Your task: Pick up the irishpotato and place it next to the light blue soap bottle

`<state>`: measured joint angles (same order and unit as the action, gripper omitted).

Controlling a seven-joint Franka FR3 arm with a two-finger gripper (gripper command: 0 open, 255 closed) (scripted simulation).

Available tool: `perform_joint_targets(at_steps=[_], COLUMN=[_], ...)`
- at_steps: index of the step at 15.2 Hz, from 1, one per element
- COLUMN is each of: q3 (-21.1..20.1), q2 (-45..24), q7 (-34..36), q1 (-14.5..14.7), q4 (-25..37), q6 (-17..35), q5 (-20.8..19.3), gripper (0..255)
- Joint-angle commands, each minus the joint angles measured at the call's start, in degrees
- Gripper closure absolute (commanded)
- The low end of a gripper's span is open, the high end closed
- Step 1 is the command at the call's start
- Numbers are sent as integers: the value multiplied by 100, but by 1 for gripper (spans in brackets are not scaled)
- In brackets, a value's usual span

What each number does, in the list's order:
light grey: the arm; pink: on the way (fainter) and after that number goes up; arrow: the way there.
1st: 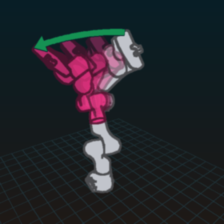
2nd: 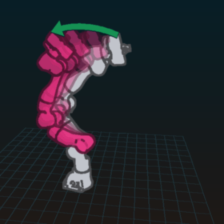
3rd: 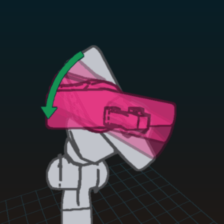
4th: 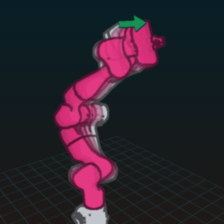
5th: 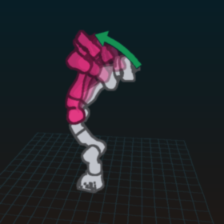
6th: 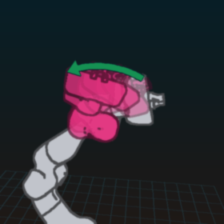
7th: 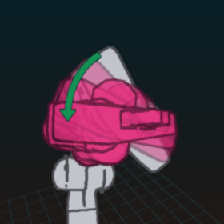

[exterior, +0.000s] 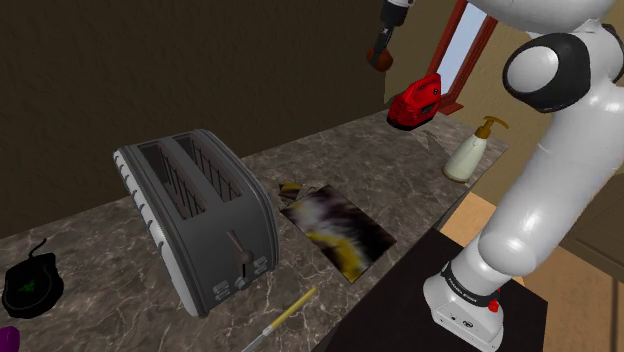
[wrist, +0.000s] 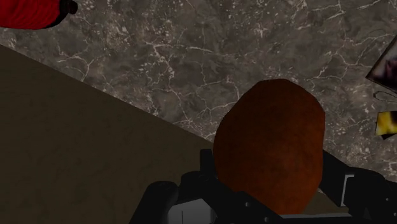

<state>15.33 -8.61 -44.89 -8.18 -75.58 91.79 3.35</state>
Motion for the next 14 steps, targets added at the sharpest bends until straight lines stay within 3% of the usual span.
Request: perform_joint_targets(at_steps=[1,7,14], q3=[79,349,750], q2=[379,1168,1829], q7=[-193,-755,-1490], q1=[-81,-347,-694], q4=[-481,-1404,-2064], q6=[107,260,284], q5=[-63,-221,-400], gripper=[255,255,255])
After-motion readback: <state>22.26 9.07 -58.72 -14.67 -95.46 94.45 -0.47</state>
